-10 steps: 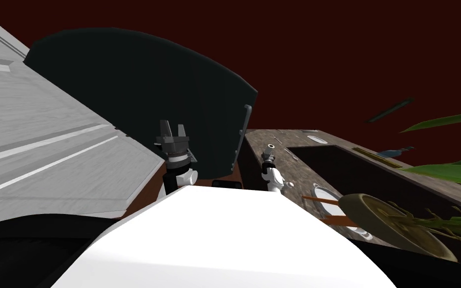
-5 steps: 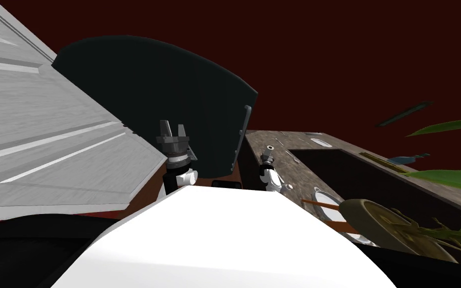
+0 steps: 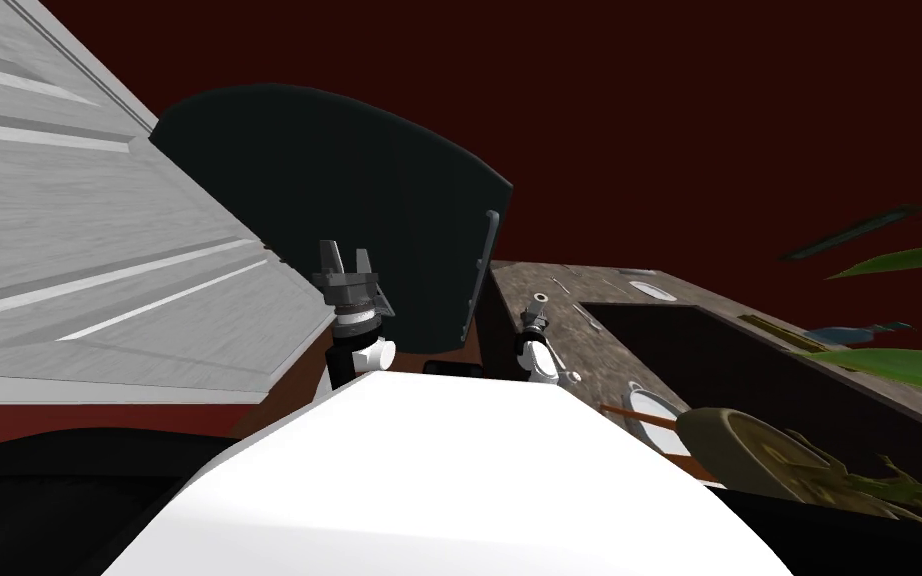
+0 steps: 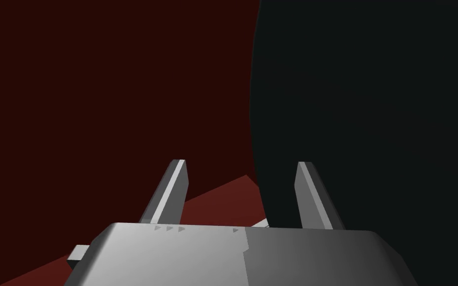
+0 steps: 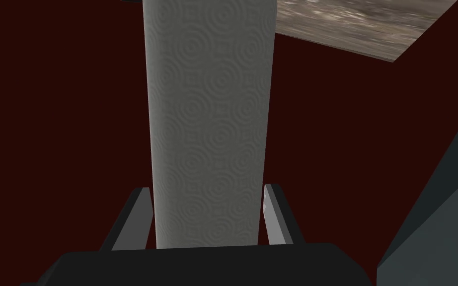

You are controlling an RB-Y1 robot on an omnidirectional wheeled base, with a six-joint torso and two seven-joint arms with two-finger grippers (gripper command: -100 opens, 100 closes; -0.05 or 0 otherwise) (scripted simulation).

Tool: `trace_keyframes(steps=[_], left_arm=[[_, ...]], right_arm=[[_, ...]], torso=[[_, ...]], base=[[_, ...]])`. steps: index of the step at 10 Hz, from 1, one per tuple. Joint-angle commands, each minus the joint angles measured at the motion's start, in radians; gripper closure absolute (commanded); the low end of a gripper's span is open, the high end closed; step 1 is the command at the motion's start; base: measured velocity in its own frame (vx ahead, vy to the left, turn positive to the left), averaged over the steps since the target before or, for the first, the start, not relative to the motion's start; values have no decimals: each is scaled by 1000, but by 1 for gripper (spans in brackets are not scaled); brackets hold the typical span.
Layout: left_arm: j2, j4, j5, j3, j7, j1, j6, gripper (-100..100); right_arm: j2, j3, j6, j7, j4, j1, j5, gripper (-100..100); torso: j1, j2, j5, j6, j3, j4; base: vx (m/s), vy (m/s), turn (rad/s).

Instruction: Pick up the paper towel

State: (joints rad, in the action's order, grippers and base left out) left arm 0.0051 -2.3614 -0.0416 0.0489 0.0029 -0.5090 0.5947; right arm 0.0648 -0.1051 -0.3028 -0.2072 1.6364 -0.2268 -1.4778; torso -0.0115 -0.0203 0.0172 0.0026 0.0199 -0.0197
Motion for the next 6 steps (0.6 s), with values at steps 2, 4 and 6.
trace_keyframes(steps=[2,4,6], left_arm=[[0,0,0,0,0,0,0,0],[0,0,0,0,0,0,0,0],[0,0,0,0,0,0,0,0]], right_arm=[[-8,51,-77,75,45,-41,-76,100],[-8,51,-89,118,45,-41,-108,100],[-17,101,-159,176,87,-82,-176,100]], torso=[[0,1,0,-2,-1,0],[0,0,0,1,0,0],[1,2,0,-1,-1,1]], base=[[-23,-71,146],[-3,-25,-8],[-24,-64,149]])
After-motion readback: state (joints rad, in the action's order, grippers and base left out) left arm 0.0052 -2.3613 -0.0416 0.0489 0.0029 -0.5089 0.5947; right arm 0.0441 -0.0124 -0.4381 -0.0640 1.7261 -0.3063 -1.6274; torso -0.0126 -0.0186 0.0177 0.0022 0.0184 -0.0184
